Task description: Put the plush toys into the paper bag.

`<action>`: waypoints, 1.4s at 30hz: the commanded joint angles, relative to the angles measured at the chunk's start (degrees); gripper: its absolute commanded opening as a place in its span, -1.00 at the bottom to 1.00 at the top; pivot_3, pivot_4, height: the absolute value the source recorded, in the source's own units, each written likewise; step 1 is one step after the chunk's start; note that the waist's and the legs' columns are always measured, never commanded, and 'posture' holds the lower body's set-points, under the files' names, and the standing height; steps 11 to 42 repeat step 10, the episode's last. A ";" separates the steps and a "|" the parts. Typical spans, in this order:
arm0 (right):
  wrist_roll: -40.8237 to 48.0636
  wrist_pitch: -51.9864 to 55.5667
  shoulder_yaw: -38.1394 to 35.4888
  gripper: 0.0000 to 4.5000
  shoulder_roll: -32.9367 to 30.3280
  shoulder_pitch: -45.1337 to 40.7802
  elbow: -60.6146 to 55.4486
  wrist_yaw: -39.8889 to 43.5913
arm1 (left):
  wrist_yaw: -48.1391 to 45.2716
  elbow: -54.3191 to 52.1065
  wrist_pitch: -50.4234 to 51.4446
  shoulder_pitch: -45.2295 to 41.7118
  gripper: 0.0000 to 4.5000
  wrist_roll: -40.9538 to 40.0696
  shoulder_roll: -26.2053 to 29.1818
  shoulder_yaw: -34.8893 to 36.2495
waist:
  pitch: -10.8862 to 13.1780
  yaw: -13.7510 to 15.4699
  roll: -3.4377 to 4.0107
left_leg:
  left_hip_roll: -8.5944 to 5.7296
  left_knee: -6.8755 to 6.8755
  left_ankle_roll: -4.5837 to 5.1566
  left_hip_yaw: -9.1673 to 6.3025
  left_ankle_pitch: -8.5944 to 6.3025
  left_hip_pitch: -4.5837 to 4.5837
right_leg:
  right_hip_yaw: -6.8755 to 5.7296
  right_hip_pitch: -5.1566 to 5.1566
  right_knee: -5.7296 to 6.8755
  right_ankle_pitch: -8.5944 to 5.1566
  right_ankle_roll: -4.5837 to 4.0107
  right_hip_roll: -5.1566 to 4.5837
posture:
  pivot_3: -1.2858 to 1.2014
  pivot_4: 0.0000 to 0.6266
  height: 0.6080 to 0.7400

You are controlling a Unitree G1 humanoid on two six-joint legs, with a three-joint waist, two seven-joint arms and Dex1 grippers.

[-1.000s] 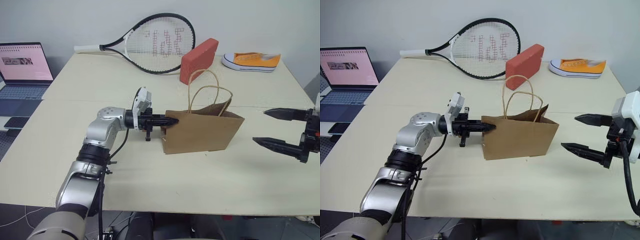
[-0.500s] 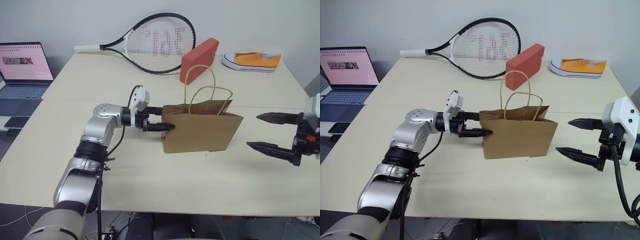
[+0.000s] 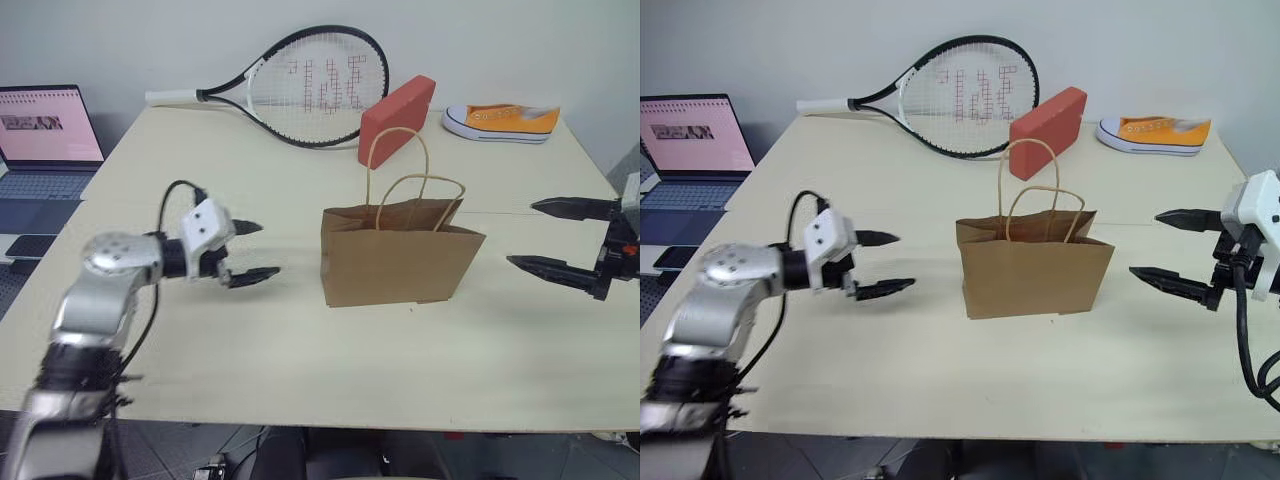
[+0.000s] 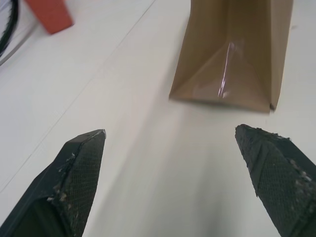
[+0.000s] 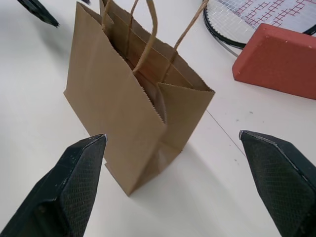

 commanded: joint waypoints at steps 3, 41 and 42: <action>-1.40 -1.88 0.58 1.00 -6.99 -1.39 8.02 9.60 | 1.48 -12.91 8.08 7.50 0.99 -6.57 4.40 8.57 | 0.01 0.34 0.02 | 0.01 -0.03 0.00 -0.03 0.00 0.01 | -0.05 0.00 0.00 -0.04 -0.08 -0.01 | 0.03 -0.52 1.00; -3.05 -3.68 3.48 1.00 -8.58 -4.80 12.36 12.90 | 2.30 -15.20 13.32 8.22 0.99 -11.89 5.40 11.08 | 0.01 0.08 0.02 | 0.10 -0.02 0.00 0.19 0.00 0.09 | -0.04 -0.01 0.00 -0.17 -0.28 -0.01 | 0.03 -0.52 1.00; -3.05 -3.68 3.48 1.00 -8.58 -4.80 12.36 12.90 | 2.30 -15.20 13.32 8.22 0.99 -11.89 5.40 11.08 | 0.01 0.08 0.02 | 0.10 -0.02 0.00 0.19 0.00 0.09 | -0.04 -0.01 0.00 -0.17 -0.28 -0.01 | 0.03 -0.52 1.00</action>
